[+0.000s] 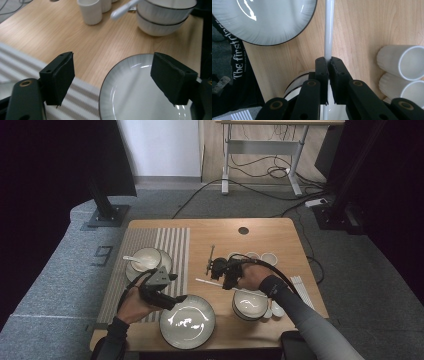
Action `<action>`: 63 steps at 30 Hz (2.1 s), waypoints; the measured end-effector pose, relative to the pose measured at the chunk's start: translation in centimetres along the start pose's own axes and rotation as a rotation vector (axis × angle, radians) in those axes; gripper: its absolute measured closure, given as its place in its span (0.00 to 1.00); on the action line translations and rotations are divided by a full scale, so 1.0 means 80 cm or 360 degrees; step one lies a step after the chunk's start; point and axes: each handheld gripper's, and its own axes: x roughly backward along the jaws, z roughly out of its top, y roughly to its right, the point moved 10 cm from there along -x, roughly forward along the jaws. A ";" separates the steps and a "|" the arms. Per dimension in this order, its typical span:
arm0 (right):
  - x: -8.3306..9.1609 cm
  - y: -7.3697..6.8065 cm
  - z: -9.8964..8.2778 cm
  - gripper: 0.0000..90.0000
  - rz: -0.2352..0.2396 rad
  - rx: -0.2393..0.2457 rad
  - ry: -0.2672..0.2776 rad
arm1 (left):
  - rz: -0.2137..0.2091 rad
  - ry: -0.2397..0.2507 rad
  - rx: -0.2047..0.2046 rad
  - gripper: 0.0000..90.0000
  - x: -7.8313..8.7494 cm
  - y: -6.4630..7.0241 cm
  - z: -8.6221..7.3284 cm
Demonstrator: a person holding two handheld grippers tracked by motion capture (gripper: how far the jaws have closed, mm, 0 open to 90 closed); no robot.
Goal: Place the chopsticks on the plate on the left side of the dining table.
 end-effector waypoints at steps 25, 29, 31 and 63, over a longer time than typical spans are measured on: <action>-0.004 -0.022 0.014 0.94 0.0065 0.0141 0.0016 | -0.0282 -0.0084 -0.0219 0.70 -0.040 0.022 0.036; -0.003 -0.025 0.014 0.94 0.0073 0.0154 0.0007 | -0.0308 -0.0094 -0.0250 0.77 -0.040 0.025 0.034; -0.003 -0.026 0.014 0.94 0.0074 0.0162 0.0003 | -0.0322 -0.0100 -0.0252 0.79 -0.040 0.025 0.033; 0.001 -0.002 0.022 0.50 -0.0011 0.0012 0.0226 | -0.0309 0.0058 -0.0146 0.93 -0.011 0.018 0.022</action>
